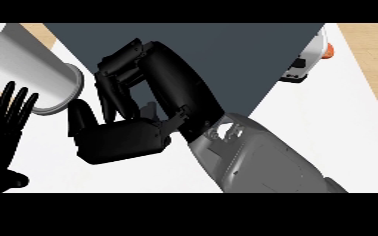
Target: Pick up the wine, place it into the cabinet and close the cabinet
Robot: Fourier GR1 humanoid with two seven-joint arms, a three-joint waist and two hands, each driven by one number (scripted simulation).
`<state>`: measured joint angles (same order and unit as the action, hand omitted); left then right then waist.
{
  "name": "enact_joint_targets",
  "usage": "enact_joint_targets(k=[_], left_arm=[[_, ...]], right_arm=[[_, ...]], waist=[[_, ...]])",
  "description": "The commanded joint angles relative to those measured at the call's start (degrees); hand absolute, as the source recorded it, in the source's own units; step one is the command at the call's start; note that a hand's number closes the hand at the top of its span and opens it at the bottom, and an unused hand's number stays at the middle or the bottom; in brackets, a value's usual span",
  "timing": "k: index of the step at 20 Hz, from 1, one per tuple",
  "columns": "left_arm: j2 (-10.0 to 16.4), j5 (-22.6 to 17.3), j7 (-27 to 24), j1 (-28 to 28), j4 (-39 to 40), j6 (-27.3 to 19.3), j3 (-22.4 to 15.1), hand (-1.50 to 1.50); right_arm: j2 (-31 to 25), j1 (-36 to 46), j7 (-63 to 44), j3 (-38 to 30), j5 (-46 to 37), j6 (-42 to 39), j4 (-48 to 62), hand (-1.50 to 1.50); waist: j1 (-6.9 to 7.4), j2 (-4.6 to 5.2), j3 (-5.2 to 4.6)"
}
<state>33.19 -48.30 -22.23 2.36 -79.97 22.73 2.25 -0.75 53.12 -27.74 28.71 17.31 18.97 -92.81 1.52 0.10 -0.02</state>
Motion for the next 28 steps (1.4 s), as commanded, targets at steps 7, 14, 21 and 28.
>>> enact_joint_targets(k=[7,14,21,28], left_arm=[[0.1,-1.0,3.5,-0.3,-0.6,1.6,4.0,-1.5],[-0.5,-0.2,3.2,-1.6,2.3,3.0,4.3,-1.5],[-0.8,1.1,2.5,-1.9,2.7,4.2,4.0,-1.5],[-1.7,0.6,4.6,-3.3,1.2,2.8,2.9,-1.5]], right_arm=[[0.7,1.2,10.9,-5.2,2.4,-3.4,17.6,1.5],[-2.3,-1.1,17.4,-10.0,0.7,-11.6,23.1,1.5],[-4.4,2.8,18.9,-13.6,0.4,-13.4,27.8,1.5],[-4.2,0.2,20.5,-12.3,-0.1,-14.6,28.5,1.5]], waist=[[-0.64,-0.02,0.01],[-0.67,0.22,0.02],[-0.29,0.45,-0.04],[-0.59,0.46,-0.01]])
